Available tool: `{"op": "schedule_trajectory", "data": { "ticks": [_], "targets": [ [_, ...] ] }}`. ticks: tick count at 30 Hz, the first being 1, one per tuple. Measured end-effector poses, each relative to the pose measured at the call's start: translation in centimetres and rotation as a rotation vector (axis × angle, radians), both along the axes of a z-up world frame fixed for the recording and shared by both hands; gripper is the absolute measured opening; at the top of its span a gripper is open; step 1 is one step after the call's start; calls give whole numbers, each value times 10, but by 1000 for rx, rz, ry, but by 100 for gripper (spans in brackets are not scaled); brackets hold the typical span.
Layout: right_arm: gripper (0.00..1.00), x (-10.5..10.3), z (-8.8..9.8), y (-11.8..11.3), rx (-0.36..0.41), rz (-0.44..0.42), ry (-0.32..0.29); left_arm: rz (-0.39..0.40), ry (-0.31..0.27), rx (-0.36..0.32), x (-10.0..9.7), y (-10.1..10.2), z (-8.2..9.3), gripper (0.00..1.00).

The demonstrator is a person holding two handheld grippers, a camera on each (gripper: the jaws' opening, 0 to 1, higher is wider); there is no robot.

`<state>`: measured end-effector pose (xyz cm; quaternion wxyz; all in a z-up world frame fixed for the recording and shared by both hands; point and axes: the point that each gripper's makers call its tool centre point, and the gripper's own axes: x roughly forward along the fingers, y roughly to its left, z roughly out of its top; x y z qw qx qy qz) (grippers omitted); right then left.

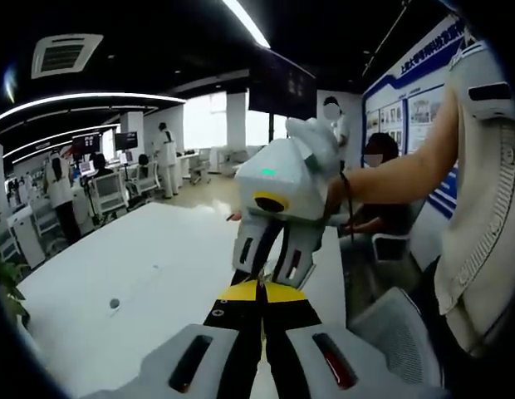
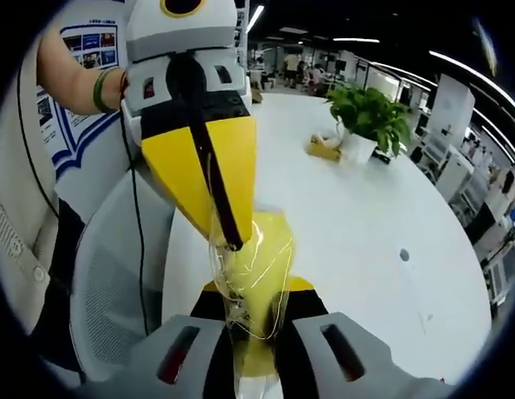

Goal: Compare the silicone blocks by pressing each to a similar depth, holding the contact briefly, and releasing to observe deformation and rebound differences across the visible hardness samples.

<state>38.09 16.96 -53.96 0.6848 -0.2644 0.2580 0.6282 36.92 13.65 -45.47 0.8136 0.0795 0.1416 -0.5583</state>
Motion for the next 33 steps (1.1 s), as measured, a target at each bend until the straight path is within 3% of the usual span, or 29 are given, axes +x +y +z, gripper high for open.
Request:
{"op": "schedule_trajectory", "data": {
  "ticks": [17,19,33],
  "targets": [
    [6,-2,-1,-1,4,-4,13,-5,11,-3,-2,0,-1,0],
    [7,-3,-2,-1,6,-7,41,-5,11,-3,-2,0,-1,0],
    [11,-3,-2,2,29,6,25,6,39,-12,-1,4,-2,0]
  ]
}}
